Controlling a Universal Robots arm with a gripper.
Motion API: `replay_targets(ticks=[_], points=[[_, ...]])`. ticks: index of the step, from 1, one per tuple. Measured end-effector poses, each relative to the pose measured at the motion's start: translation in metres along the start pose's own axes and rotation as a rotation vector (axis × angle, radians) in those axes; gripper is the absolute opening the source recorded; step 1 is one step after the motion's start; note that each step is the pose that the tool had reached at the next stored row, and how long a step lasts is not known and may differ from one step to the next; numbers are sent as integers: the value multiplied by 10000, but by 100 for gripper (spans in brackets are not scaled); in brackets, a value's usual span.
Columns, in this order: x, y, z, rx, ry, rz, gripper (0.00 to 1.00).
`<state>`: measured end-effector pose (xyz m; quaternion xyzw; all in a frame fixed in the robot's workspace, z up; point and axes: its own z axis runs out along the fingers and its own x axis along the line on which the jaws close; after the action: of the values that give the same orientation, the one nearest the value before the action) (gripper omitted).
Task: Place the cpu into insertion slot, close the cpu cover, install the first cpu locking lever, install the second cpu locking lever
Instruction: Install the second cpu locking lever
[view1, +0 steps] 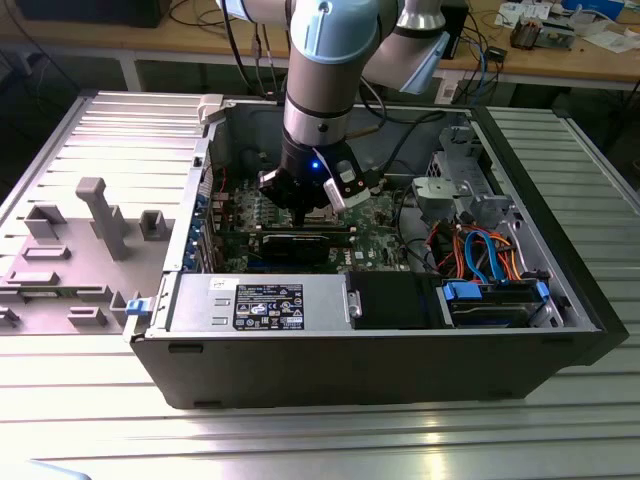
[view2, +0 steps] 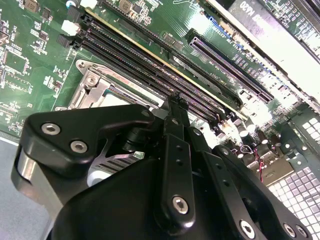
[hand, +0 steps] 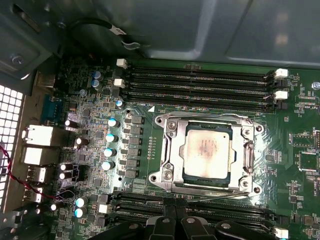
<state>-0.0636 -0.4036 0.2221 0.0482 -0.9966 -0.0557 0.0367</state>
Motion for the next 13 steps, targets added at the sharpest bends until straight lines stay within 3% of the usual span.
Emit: replay_targets(ticks=[3, 6, 8, 13], points=[[3, -26, -2, -37, 40, 2, 11], [9, -81, -4, -140, 39, -5, 11], [14, -85, -4, -199, 34, -9, 11], [17, -81, -53, -212, 33, -11, 11]])
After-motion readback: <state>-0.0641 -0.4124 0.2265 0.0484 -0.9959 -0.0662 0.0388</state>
